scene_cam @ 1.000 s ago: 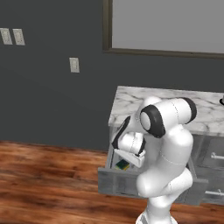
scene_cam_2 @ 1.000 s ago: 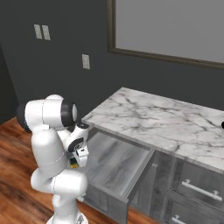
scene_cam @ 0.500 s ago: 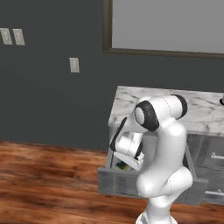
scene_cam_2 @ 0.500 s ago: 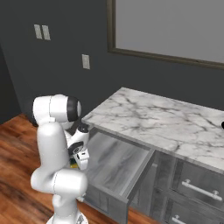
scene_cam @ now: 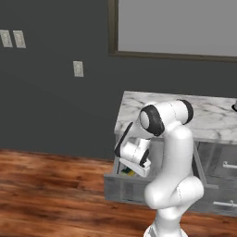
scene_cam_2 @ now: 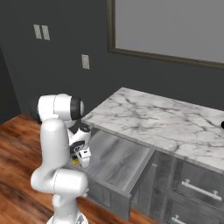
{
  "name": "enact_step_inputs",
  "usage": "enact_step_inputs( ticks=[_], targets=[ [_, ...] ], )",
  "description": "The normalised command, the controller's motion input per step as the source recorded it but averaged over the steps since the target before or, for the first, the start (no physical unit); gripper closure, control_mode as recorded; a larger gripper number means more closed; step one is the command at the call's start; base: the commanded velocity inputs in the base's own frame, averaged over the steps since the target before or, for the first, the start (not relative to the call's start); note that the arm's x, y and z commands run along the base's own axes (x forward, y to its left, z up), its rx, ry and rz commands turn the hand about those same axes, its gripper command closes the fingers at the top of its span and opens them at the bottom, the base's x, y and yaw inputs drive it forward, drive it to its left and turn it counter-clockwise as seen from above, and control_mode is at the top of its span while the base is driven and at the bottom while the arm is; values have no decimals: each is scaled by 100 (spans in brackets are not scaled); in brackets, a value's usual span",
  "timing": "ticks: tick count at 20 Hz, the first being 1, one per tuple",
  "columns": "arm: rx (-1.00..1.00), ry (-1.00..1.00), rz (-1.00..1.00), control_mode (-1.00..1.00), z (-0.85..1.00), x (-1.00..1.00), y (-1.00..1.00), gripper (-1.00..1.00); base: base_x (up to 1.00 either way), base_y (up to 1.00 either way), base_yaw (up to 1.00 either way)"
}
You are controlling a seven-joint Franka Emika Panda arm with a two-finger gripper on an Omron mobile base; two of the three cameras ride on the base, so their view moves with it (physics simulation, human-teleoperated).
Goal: Restock the sink supplies by placing the sponge and soap dispenser on the counter and next to the sink. Make sure the soap dispenser is upright.
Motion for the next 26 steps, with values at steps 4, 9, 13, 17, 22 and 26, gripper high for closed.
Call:
enact_step_inputs(
  ticks=[4, 9, 13, 17, 22, 26],
  targets=[
    [0, 0, -1, -100, -31, 0, 25, -100, 0, 0, 0],
    [0, 0, -1, -100, -23, 0, 38, 100, 0, 0, 0],
    [0, -4, 0, -100, 10, 0, 31, 100, 0, 0, 0],
    [0, 0, 0, -100, 73, -2, 1, 100, 0, 0, 0],
    [0, -1, 0, -100, 75, 0, 0, 100, 0, 0, 0],
    [0, -1, 0, -100, 62, -5, 0, 100, 0, 0, 0]
  ],
)
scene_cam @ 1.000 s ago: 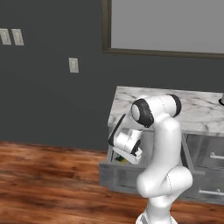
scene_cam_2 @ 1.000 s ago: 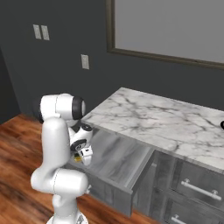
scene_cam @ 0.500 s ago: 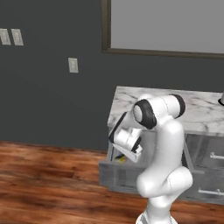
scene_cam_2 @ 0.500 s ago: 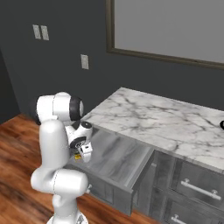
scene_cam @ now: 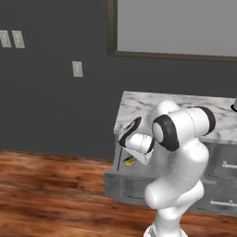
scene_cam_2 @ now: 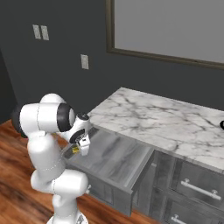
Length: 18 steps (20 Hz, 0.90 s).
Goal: Restock the sink supplies by placing the sponge and soap dispenser on the counter and next to the sink. Make sure the soap dispenser is upright.
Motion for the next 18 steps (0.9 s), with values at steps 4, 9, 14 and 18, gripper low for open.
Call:
enact_step_inputs(
  ticks=[4, 9, 14, 18],
  targets=[
    [0, -2, 0, -100, 88, -38, -9, 100, 0, 0, 0],
    [0, -10, 0, -100, 97, -70, -19, 100, 0, 0, 0],
    [0, -21, 0, -100, 100, -79, -23, 100, 0, 0, 0],
    [0, -22, 0, -100, 100, -60, -25, 100, 0, 0, 0]
  ],
)
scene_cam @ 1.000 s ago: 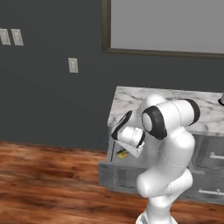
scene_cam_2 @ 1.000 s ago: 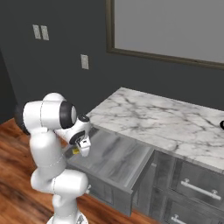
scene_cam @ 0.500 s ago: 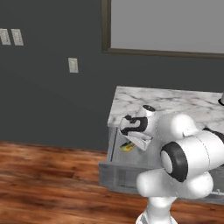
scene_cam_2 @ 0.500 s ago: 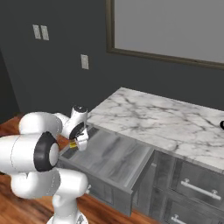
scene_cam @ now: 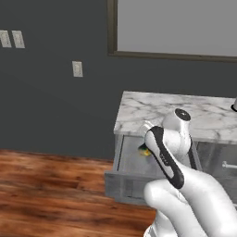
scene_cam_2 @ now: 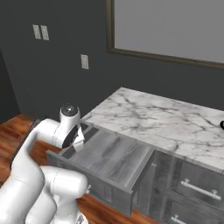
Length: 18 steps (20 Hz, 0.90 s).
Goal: Restock the sink supplies by placing the sponge and soap dispenser on the counter and next to the sink. Make sure the soap dispenser is upright.
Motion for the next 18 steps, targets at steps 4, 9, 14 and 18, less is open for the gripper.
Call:
enact_step_inputs(
  ticks=[4, 9, 14, 18],
  targets=[
    [0, -21, 0, -100, 100, -47, -25, 100, 0, 0, 0],
    [0, -19, 0, -100, 100, -42, -26, 100, 0, 0, 0],
    [0, -10, 0, -100, 91, -40, -28, 100, 0, 0, 0],
    [0, -8, 0, -100, 49, -40, -28, 100, 0, 0, 0]
  ],
)
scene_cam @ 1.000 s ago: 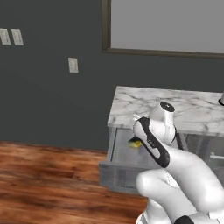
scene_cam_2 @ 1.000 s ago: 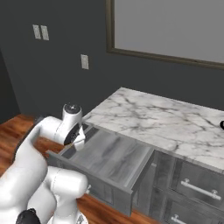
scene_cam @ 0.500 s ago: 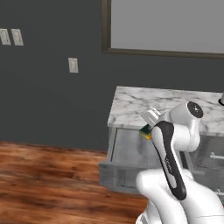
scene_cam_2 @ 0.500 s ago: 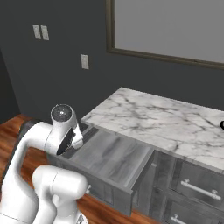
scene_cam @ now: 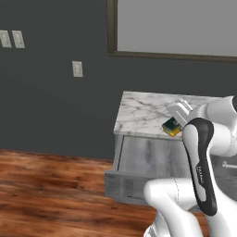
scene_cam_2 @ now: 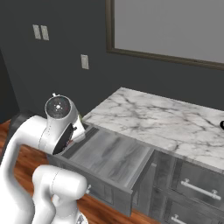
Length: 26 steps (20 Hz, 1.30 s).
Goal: Restock the sink supplies by placing the sponge and soap dispenser on the counter and next to the sink. Make sure the soap dispenser is upright.
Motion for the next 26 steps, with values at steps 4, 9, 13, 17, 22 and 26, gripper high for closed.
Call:
enact_step_inputs(
  ticks=[4, 9, 13, 17, 22, 26],
  targets=[
    [0, 1, 0, -100, 14, -7, -3, 100, 0, 0, 0],
    [-1, 1, 1, -100, 0, 1, 4, 100, 0, 0, 0],
    [3, 0, -4, 100, 0, -2, -21, 100, -4, -15, -3],
    [0, 0, 0, 100, 0, 0, 0, 100, -26, -89, -15],
    [0, 0, 0, 100, 0, 0, 0, 100, -24, -100, -15],
    [0, 0, 0, 100, 0, 0, 0, 100, -17, -100, -14]
  ],
)
